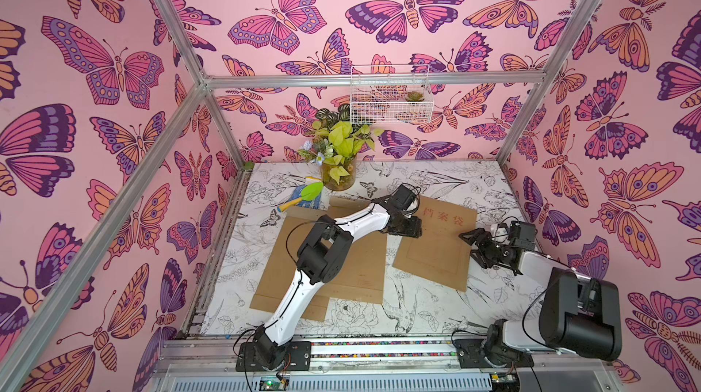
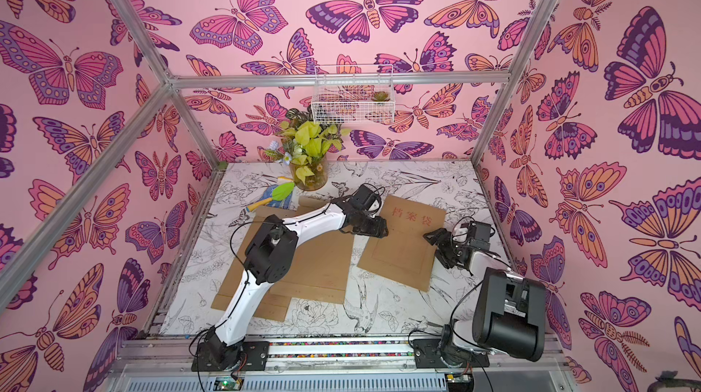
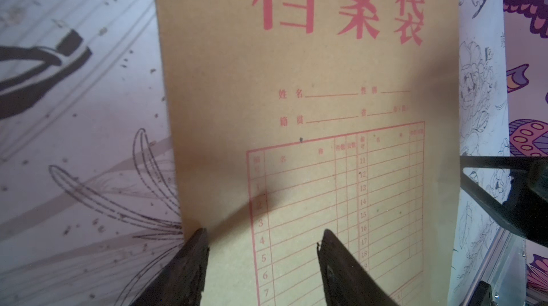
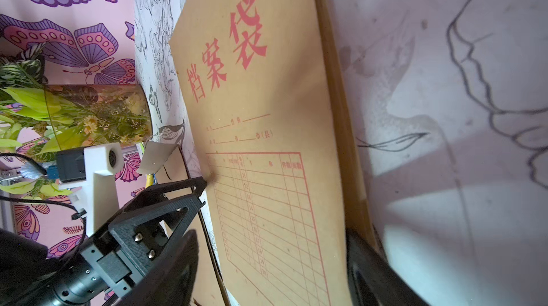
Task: Open the file bag
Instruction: Pick up the file bag from the center of the board.
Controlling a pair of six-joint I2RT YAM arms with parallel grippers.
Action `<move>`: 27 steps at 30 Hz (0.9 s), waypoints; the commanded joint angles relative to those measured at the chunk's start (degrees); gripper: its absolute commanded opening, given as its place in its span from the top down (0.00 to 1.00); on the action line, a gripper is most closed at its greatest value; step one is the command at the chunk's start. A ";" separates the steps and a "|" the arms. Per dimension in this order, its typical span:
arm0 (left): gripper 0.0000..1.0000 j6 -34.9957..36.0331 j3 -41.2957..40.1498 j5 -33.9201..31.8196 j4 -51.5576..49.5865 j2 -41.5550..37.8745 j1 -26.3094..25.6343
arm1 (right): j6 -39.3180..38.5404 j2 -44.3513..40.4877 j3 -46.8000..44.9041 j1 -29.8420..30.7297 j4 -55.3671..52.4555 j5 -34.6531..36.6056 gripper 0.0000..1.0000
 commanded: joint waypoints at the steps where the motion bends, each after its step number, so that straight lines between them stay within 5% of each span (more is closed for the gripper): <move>1: 0.38 0.69 -2.80 0.53 -4.01 3.15 -0.70 | -0.89 0.86 -0.45 0.15 -2.84 0.13 0.26; 11: 0.38 0.70 -2.97 0.74 -3.99 3.48 -0.71 | -0.65 5.33 -1.23 0.14 -0.92 -0.18 0.31; 27: 0.36 0.79 -1.62 2.31 -4.04 2.76 -0.80 | -4.68 1.08 -1.69 0.11 -8.07 8.51 0.89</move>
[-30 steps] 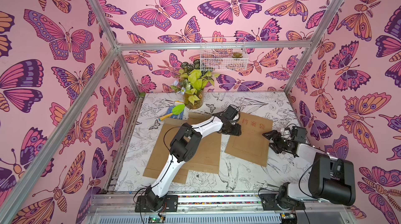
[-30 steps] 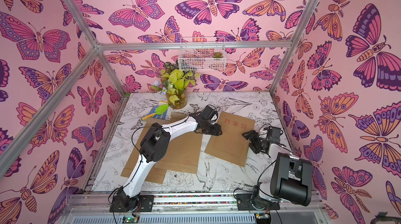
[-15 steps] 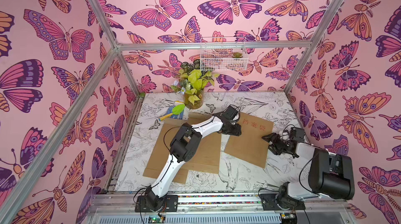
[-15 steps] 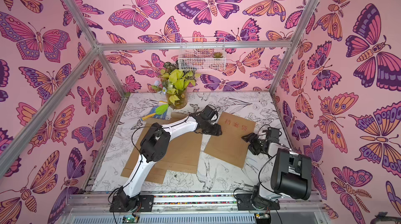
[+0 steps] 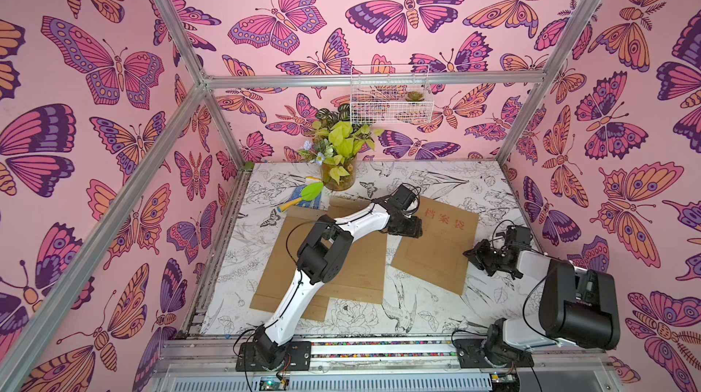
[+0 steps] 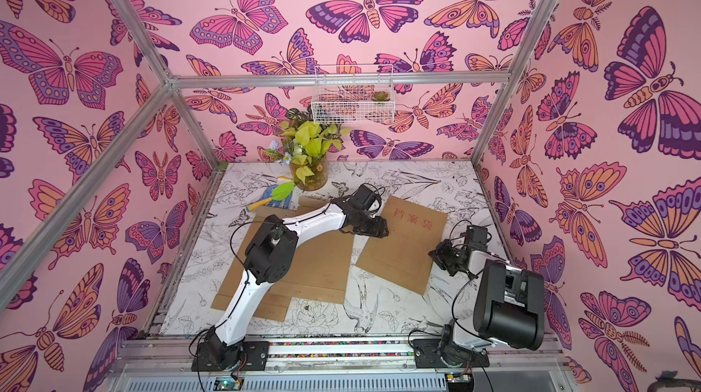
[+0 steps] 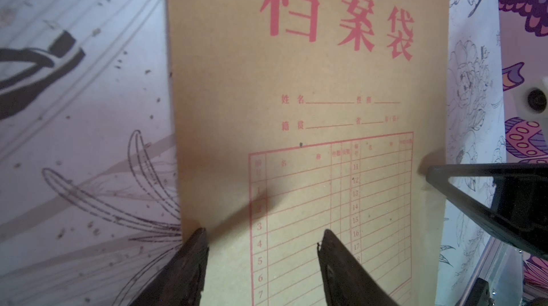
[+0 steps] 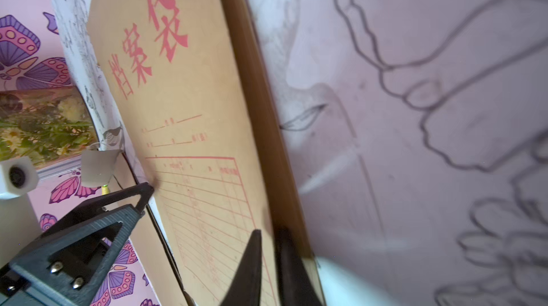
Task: Open the file bag
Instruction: Pick up the file bag from the center of the board.
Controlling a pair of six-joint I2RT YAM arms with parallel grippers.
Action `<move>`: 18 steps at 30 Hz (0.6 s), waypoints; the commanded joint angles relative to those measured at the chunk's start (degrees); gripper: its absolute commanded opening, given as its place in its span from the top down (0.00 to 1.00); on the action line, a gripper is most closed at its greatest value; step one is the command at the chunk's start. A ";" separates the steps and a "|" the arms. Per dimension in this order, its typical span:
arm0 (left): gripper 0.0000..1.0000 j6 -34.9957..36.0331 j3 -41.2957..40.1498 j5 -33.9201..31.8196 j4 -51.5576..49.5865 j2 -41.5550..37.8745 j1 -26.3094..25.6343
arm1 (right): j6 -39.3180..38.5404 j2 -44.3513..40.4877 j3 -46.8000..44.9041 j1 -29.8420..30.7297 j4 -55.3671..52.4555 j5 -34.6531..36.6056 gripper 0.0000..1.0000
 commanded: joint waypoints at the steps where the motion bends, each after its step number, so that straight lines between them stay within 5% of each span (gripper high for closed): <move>1: 0.35 0.64 -1.15 1.56 -4.61 2.31 -0.79 | -1.82 -2.82 -0.92 0.31 -4.04 2.88 0.91; 9: 0.30 2.46 1.15 0.33 -5.05 -6.45 -1.05 | 0.26 -17.85 -2.77 0.40 -10.16 4.24 1.00; 18: 0.28 11.10 -8.57 -13.65 -4.43 -23.72 -8.91 | 11.53 -39.00 -0.02 0.49 -16.16 1.91 1.00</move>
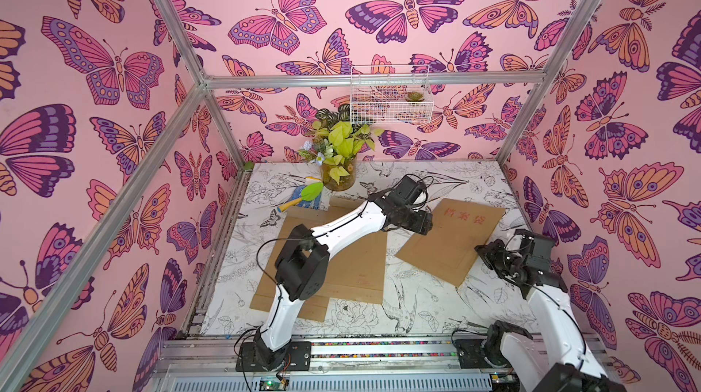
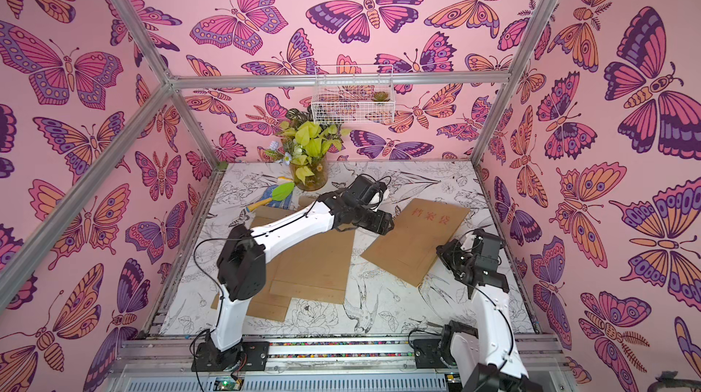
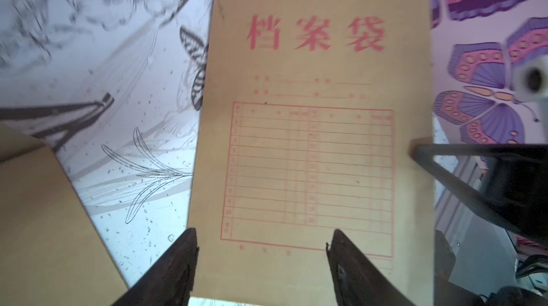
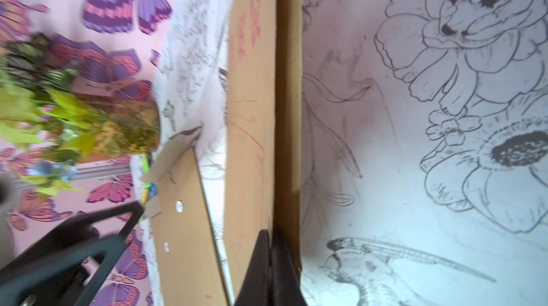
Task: Open the file bag
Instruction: Pick up the file bag from the center of the board.
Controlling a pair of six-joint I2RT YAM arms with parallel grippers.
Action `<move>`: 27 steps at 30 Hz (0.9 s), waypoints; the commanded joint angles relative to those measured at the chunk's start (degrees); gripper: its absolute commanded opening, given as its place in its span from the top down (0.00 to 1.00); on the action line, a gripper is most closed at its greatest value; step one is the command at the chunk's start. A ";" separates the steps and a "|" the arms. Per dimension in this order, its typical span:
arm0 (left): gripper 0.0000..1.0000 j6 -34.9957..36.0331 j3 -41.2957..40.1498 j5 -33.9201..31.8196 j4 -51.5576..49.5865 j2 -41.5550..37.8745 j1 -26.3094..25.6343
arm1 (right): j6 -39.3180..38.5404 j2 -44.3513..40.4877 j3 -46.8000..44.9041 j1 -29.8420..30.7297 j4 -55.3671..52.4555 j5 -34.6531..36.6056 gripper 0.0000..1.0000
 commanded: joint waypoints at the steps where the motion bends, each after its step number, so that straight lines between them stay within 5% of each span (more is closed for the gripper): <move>1: 0.27 6.12 -5.15 -7.88 -0.64 -6.18 -4.85 | 7.25 -4.80 2.52 0.38 -2.52 -1.52 1.00; 7: 0.25 13.59 -13.45 -19.16 3.11 -14.45 -14.49 | 14.98 -5.44 6.24 0.36 0.73 -7.26 1.00; 15: 0.21 16.17 -22.59 -21.00 12.04 -20.77 -20.27 | 18.55 -2.38 11.37 0.44 1.31 -10.81 1.00; 23: 0.17 21.25 -20.73 -24.75 12.91 -16.40 -21.70 | 19.15 -0.48 12.72 0.61 0.75 -11.83 1.00; 27: 0.26 25.19 -16.37 -28.99 12.20 -12.53 -21.77 | 19.33 -0.35 13.24 0.80 0.75 -12.24 1.00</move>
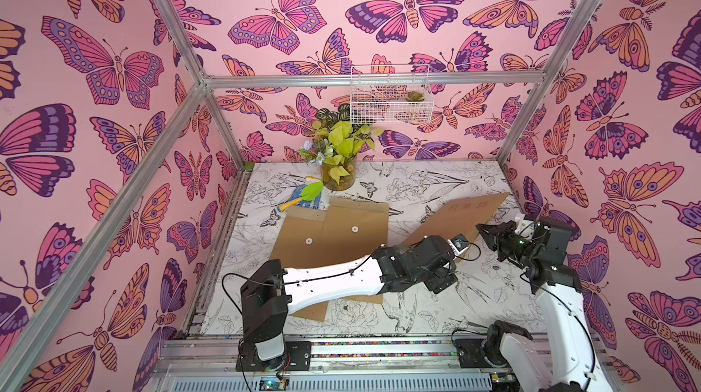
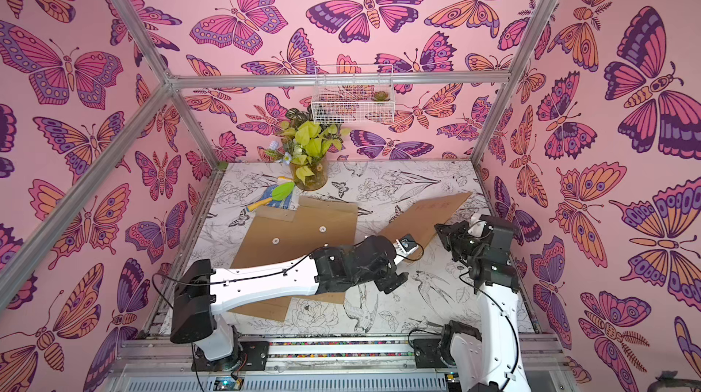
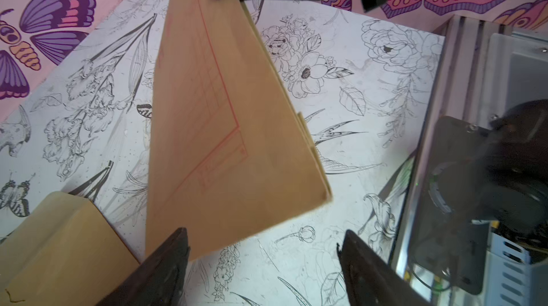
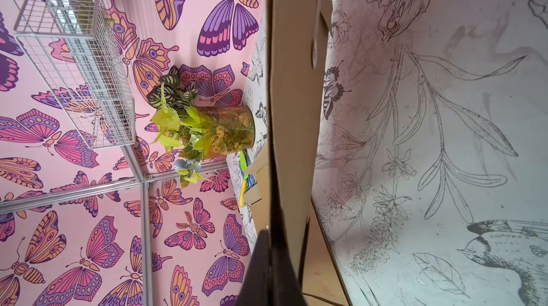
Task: Open the file bag
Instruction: Pick up the file bag from the center of the board.
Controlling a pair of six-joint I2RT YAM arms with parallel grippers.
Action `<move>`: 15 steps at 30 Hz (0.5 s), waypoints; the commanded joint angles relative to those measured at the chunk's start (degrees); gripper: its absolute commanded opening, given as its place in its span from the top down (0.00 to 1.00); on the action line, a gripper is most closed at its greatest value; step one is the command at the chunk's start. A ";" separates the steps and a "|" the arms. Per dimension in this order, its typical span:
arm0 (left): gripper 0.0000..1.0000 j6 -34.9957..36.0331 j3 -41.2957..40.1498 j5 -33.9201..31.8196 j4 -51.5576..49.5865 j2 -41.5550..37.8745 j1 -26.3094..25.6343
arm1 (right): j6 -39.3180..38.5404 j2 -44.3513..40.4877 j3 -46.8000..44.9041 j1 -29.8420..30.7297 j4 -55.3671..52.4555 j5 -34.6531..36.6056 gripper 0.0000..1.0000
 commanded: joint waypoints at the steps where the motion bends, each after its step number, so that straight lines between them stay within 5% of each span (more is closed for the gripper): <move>1: 0.28 5.16 3.78 -5.24 0.53 3.62 0.05 | 0.67 0.06 2.70 0.62 0.70 -1.57 1.00; 6: 0.40 8.17 8.41 -6.03 0.41 7.36 0.07 | 0.54 0.56 2.72 0.96 0.64 -2.54 1.00; 15: 0.82 7.21 9.21 -6.17 0.39 7.65 0.04 | -0.26 1.77 3.04 1.06 0.70 -2.44 1.00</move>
